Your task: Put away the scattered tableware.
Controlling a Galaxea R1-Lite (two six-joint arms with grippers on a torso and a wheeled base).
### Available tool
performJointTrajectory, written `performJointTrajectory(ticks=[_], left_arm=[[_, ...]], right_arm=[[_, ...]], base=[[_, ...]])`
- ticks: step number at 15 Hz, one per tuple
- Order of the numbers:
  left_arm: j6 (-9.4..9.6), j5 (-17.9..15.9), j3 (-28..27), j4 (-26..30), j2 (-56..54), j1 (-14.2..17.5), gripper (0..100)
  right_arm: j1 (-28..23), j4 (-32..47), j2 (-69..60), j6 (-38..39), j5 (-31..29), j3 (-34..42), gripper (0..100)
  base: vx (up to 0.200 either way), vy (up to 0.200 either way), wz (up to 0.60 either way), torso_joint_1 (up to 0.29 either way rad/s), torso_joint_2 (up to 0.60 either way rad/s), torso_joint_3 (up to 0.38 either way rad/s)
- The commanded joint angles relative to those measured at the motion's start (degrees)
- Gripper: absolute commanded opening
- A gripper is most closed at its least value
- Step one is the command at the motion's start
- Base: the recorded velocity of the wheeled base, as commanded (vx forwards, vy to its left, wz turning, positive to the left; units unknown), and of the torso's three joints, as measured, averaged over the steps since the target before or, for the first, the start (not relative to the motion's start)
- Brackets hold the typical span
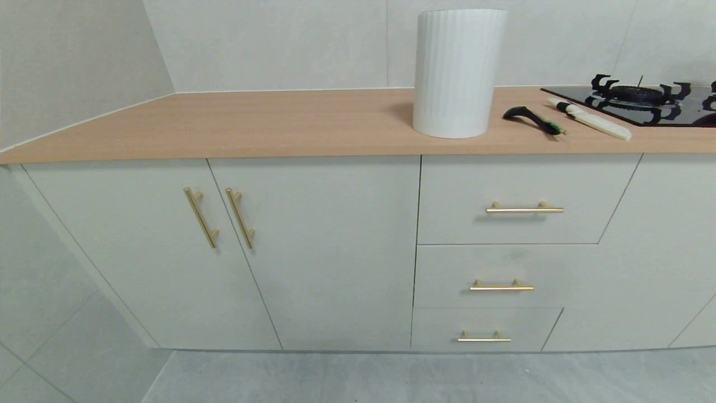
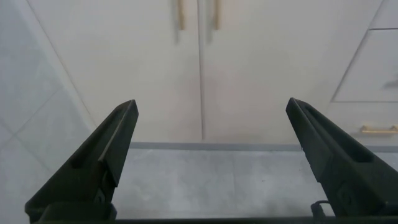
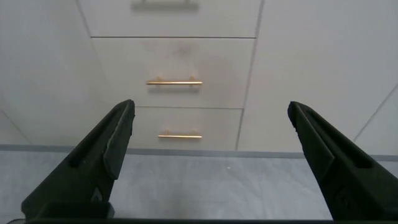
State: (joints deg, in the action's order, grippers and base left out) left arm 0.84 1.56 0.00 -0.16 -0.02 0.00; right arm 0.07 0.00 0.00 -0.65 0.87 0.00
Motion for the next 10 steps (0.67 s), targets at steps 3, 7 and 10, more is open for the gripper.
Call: performJointTrajectory(ticks=[3, 7, 10], left_arm=[[-0.31, 0.0, 0.0, 0.0, 0.0, 0.0, 100], [-0.84, 0.1, 0.0, 0.0, 0.0, 0.0, 100], [-0.84, 0.1, 0.0, 0.0, 0.0, 0.0, 100]], right_arm=[[0.0, 0.0, 0.0, 0.1, 0.0, 0.0, 100], [0.0, -0.1, 0.0, 0.6, -0.1, 0.0, 100], [0.0, -0.1, 0.0, 0.6, -0.1, 0.0, 100]], base=[[0.000, 0.000, 0.00, 0.000, 0.00, 0.000], [0.000, 0.000, 0.00, 0.000, 0.00, 0.000], [0.000, 0.000, 0.00, 0.000, 0.00, 0.000]])
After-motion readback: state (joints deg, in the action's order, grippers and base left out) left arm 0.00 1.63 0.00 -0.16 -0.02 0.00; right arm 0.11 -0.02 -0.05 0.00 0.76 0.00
